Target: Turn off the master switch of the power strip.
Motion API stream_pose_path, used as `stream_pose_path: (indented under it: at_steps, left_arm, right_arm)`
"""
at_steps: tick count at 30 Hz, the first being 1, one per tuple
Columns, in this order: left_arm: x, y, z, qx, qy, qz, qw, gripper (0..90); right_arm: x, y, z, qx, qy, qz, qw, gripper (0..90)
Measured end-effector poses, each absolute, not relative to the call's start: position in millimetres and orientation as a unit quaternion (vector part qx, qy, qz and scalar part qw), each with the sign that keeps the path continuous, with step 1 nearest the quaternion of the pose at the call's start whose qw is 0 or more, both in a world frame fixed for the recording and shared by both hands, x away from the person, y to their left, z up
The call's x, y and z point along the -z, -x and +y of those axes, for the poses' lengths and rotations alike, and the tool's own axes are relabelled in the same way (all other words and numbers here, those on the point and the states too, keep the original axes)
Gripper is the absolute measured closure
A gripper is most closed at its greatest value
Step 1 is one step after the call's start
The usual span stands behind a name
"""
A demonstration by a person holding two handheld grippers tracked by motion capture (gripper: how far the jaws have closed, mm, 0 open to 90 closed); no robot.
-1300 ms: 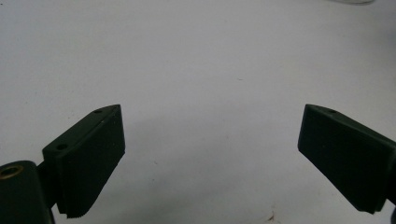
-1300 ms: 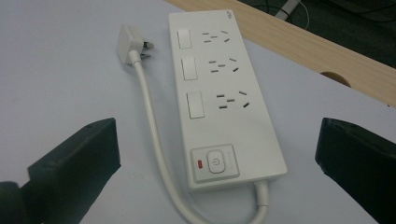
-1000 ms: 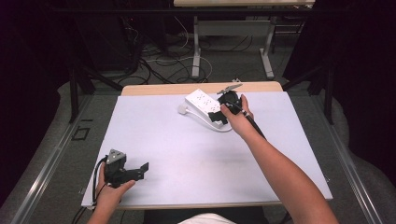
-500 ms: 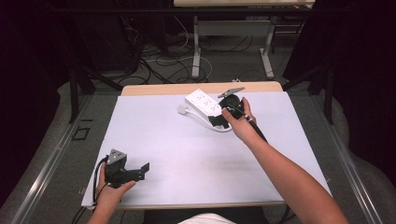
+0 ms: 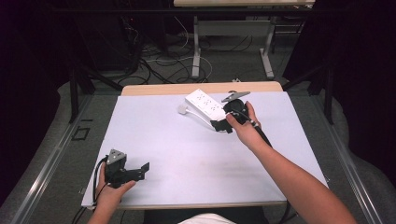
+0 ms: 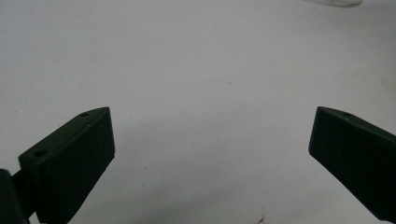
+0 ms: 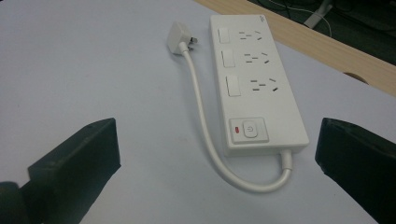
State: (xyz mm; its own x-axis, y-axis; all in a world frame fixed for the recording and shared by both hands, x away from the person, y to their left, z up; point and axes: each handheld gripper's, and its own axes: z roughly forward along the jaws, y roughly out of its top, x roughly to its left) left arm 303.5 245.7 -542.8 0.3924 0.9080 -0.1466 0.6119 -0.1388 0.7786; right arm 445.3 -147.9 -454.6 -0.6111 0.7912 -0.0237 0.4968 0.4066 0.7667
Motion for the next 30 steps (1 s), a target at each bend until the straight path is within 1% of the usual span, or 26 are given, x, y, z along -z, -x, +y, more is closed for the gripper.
stream_pose_path:
  at_steps: [30]
  left_arm:
    - [543,-303,244,-0.185,-0.730,0.521,0.402,0.4]
  right_arm:
    - [465,-412,-183,-0.391,-0.395,0.809,0.188,0.0]
